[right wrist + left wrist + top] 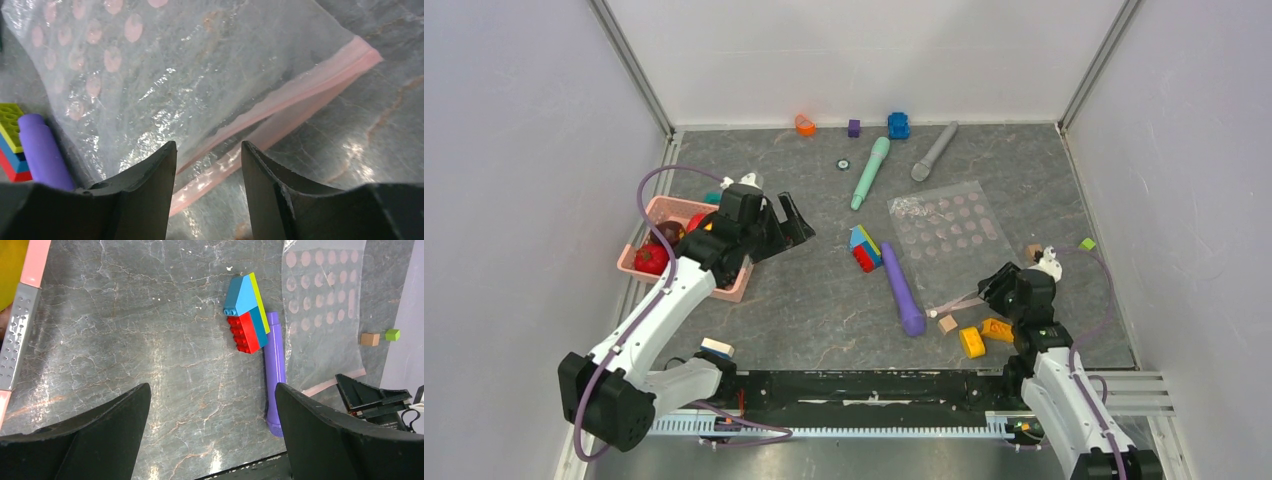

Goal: Place the food in the zip-top bag and seal the zipper
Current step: Pick up the zipper food storage bag at the center of the board.

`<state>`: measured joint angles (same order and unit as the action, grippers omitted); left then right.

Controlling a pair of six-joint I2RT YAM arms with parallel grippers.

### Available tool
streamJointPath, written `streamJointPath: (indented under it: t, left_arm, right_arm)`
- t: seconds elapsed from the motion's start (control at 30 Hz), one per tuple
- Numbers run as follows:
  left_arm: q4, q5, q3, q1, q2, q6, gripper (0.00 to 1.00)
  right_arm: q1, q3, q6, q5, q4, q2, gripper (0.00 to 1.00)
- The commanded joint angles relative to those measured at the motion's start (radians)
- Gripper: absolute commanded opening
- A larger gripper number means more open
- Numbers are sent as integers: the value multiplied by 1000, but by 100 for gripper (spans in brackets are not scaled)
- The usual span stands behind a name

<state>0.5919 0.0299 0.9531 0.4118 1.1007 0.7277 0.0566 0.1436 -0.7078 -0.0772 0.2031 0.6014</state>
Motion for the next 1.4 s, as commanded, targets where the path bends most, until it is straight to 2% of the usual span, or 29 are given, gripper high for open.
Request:
streamJointPath:
  t: [0.0,0.17,0.3,0.37,0.4,0.43,0.57,0.7,0.83,0.9,1.0,1.13,1.37]
  left_arm:
    - [-38,-21,47,9,6,-49,100]
    - [-38,-22,43,18,5,-51,100]
    - [-40,-25,39,23,9,-50,100]
    - [-50,-11,39,30,14,-59,100]
    - [-60,1,38,35,16,-65,100]
    - [-70,23,38,42,21,-81,100]
    - [-154,90,43,127,40,-155,100]
    - [-275,54,56,289,95,-237,100]
    - [-377,-57,102,421,168,-309,100]
    - [-405,-66,142,457,205,-320,100]
    - [-453,-51,177,501,239,-320,100]
    - [-478,-101,175,533,253,-311,99]
    - [-479,-188,110,538,240,-292,88]
  right_arm:
    - [-2,-44,-66,26,-195,33,56]
    - [-1,-45,-96,37,-324,63,56]
    - [-2,-53,-125,13,-384,76,48]
    - [-2,-69,-154,11,-447,92,34]
    - [-2,-72,-166,15,-468,107,9]
    - [-2,-58,-180,25,-469,120,0]
    - [12,51,-142,62,-449,138,0]
    - [56,225,-119,112,-291,143,0]
    - [218,334,-178,84,-234,157,0]
    - [307,393,-191,30,-222,188,0]
    - [418,478,-193,-3,-234,253,0]
    - [541,551,-196,-30,-275,335,0]
    - [652,611,-201,-91,-312,399,0]
